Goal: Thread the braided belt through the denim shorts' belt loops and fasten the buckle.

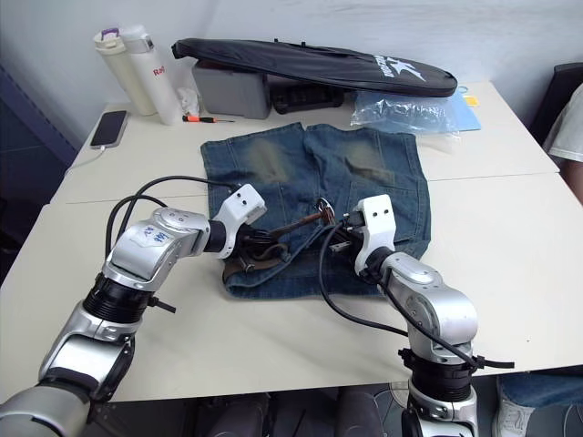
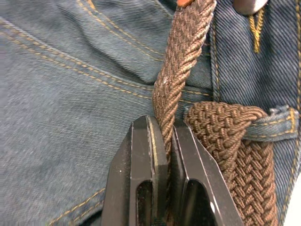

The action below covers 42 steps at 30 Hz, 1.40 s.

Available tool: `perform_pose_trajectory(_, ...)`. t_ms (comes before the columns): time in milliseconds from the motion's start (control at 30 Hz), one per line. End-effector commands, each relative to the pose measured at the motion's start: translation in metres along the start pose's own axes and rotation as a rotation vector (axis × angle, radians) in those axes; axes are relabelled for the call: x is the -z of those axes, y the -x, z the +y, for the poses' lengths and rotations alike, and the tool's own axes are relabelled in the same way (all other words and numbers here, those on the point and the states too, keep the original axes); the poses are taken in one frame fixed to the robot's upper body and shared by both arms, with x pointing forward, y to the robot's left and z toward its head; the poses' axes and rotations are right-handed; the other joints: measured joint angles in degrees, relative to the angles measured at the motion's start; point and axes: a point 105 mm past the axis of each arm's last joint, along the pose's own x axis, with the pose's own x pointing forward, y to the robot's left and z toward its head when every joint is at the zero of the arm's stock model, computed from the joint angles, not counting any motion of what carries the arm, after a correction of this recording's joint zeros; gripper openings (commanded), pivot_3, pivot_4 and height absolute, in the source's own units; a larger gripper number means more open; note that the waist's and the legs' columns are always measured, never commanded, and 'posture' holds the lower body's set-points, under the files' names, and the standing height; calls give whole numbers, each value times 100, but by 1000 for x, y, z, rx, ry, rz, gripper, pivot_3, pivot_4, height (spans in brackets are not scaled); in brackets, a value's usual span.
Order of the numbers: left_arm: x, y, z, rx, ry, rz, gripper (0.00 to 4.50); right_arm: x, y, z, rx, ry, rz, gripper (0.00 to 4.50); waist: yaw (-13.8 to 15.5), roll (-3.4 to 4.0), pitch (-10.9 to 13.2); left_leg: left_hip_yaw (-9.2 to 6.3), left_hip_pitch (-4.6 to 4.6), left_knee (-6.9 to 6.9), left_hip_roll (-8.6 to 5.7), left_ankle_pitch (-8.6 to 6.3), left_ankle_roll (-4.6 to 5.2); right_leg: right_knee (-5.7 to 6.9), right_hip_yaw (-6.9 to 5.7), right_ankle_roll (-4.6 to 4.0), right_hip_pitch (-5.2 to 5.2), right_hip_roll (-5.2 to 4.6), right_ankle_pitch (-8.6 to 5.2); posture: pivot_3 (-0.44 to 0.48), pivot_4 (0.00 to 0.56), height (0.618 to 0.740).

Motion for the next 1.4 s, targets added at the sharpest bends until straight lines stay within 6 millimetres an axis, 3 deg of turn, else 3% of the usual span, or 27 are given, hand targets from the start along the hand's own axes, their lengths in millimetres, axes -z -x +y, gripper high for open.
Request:
perform_pose_trajectory(33,-11,4,1,-30,1,-34,0,-13,5,13,-44,39,-63,55,3,0,0,3,1,0,0,0,1,0,3,0,0,0,0,0,150,740)
perform_pose_trajectory(233,-17,2,1,-50,37,-53,0,-11,6,15,-48,56,-56,55,-9,-2,1,5,-2,-5,-4,-4,2,-4,10,1,7,-1,-1,0,150,740)
perform_pose_trajectory(333,-17,4,3,-66,50,-53,0,-10,6,15,-47,55,-55,55,-46,1,2,-85,3,-4,-41,17,14,-3,-75,24,50,-45,-14,0,150,740)
perform_pose_trajectory(833,-19,2,-4,-57,48,-47,0,-13,5,11,-32,82,-60,55,9,-2,4,-1,2,-8,-31,9,4,3,9,17,3,-34,-11,0,150,740)
perform_pose_trajectory(1233,-33,-11,-19,-12,41,-69,0,-3,2,20,-55,346,9,55,20,-7,6,6,3,-6,-30,5,6,-1,15,18,3,-32,-11,0,150,740)
perform_pose_trajectory(1400,-35,-13,-25,5,38,-68,0,-7,2,18,-36,374,-22,55,53,-12,8,8,3,-4,-30,5,6,-3,16,19,4,-32,-10,0,150,740)
